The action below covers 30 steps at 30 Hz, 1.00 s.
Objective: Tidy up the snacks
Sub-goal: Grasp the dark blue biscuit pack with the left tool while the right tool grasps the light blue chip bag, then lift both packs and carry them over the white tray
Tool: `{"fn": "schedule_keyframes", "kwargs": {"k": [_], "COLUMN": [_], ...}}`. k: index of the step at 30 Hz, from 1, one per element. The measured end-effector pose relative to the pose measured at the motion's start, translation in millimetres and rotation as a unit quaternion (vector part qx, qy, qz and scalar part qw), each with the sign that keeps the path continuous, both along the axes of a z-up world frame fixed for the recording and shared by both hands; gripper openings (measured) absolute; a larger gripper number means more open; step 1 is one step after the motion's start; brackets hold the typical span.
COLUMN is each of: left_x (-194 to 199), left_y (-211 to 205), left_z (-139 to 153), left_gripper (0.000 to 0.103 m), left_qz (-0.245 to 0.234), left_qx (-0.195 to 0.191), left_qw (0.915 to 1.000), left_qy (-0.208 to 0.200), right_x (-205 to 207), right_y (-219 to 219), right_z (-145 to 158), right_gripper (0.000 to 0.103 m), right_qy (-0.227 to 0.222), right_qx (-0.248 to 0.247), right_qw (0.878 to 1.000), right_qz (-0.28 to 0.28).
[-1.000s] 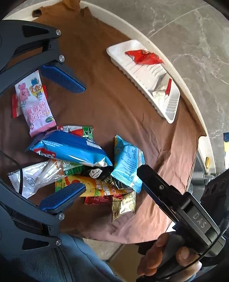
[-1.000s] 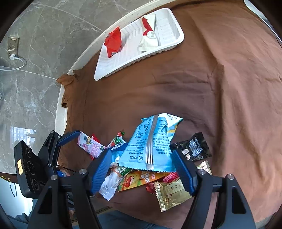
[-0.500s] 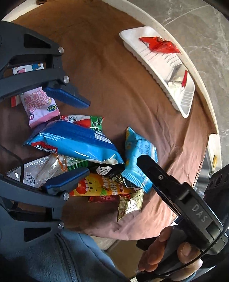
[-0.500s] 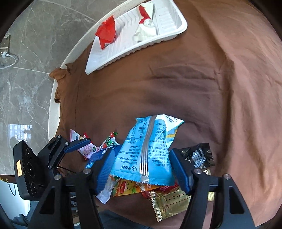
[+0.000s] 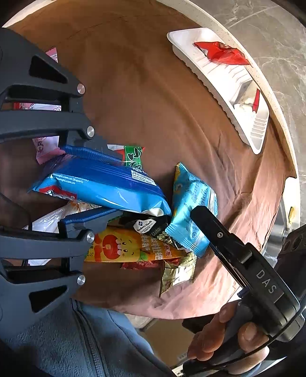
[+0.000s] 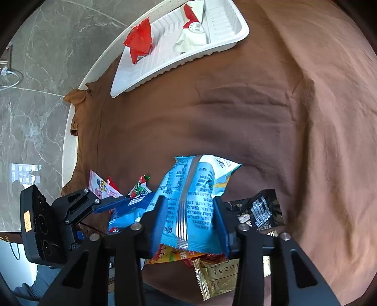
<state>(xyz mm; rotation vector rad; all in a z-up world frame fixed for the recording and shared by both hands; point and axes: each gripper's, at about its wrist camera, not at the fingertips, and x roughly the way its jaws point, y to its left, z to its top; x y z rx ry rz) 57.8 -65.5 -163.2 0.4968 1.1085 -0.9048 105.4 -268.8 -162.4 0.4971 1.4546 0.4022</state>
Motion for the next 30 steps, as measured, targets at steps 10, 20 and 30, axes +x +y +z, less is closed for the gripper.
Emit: {"fn": "schedule_keyframes", "kwargs": {"k": [10,20,30], "left_x": [-1.4,-3.0,-4.4], "left_y": [6.2,17.4,31.8], "left_z": [4.9,9.4,16.1], "left_gripper": [0.028,0.027,0.027], "left_qz": [0.017,0.041,0.070], "left_qx": [-0.010,-0.027,-0.046], "left_qw": [0.9998,0.9987,0.9963], "left_qy": [-0.001,0.012,0.020], "right_x": [1.0,-1.2,-2.7], "right_y": [-2.2,-5.0,-11.0], "right_z": [8.0,15.4,26.2], "right_gripper": [0.020,0.013,0.012], "right_qy": [-0.019,-0.035,-0.051], "right_qx": [-0.001,0.015,0.032], "right_qw": [1.000,0.999,0.998], "right_qz": [0.010,0.001,-0.010]}}
